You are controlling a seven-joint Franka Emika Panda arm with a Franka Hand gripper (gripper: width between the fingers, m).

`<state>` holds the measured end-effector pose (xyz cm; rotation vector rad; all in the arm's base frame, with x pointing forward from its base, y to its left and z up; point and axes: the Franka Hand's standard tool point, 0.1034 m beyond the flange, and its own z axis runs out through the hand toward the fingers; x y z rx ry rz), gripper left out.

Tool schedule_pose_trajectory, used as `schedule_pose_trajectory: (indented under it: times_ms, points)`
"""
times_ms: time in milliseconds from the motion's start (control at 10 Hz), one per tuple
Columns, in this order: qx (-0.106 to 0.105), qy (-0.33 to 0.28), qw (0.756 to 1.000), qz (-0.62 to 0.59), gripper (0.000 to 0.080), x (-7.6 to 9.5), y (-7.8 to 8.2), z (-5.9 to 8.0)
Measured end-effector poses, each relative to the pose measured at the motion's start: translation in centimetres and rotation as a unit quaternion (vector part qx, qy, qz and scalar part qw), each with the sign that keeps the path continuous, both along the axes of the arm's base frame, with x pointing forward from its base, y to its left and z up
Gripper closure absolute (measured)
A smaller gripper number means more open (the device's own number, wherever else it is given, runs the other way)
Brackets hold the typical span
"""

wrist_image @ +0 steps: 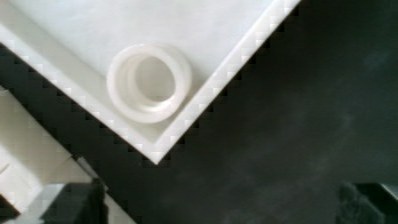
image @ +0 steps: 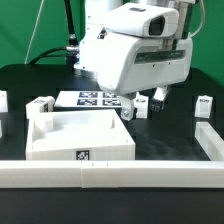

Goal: Assemble one leg

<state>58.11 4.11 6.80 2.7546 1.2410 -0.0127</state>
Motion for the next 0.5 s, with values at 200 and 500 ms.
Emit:
schedule_pose_trajectory:
  times_ms: [200, 500]
  points:
    - [0.000, 0.000, 1.000, 0.000, 0.0150, 0.00, 0.00, 0.00]
    - [0.001, 0.000, 1.000, -0.001, 0.0150, 0.00, 0.02, -0.01]
